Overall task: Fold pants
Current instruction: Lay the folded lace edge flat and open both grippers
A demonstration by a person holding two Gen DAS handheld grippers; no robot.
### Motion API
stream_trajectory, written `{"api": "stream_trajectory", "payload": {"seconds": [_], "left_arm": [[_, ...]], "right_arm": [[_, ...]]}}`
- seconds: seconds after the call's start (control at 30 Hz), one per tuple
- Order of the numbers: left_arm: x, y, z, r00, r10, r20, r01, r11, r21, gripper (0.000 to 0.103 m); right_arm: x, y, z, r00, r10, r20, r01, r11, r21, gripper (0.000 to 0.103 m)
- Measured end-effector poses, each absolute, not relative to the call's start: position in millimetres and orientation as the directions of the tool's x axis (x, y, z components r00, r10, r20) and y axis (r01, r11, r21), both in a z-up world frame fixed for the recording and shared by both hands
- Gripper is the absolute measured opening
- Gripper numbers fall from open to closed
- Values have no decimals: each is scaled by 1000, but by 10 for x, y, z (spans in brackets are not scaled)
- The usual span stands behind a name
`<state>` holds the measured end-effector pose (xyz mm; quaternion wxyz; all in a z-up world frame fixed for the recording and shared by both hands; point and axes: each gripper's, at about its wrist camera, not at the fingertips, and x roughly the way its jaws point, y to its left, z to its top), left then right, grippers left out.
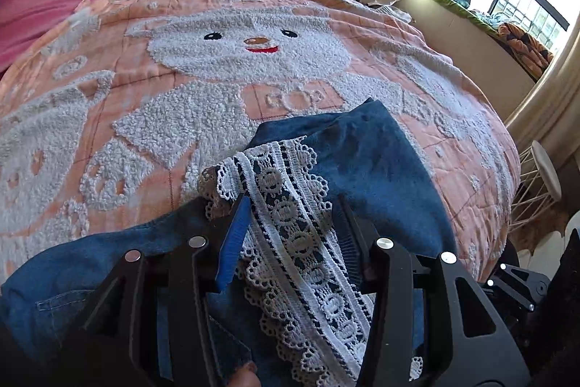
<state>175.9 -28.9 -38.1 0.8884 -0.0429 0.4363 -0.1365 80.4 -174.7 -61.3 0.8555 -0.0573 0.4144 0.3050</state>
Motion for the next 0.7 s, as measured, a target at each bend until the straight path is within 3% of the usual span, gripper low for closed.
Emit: {"api": "stream_trajectory", "payload": {"seconds": [0.1, 0.23, 0.6, 0.63, 0.7], "left_arm": [[1743, -273, -350, 588, -288, -756, 198, 957, -211, 41], [1586, -269, -192, 597, -317, -737, 209, 948, -239, 64], [1149, -47, 155, 651, -276, -707, 155, 960, -232, 78], [1115, -30, 183, 657, -268, -704, 148, 962, -228, 81], [1034, 14, 254, 675, -246, -696, 137, 968, -209, 83]], "right_arm": [[813, -1775, -612, 468, 478, -743, -570, 806, 160, 56], [777, -1830, -501, 480, 504, -718, -564, 804, 188, 60], [707, -1857, -225, 525, 516, -677, -552, 812, 191, 61], [696, -1850, -199, 530, 514, -674, -552, 813, 186, 75], [659, -1858, -132, 563, 502, -657, -537, 826, 171, 88]]}}
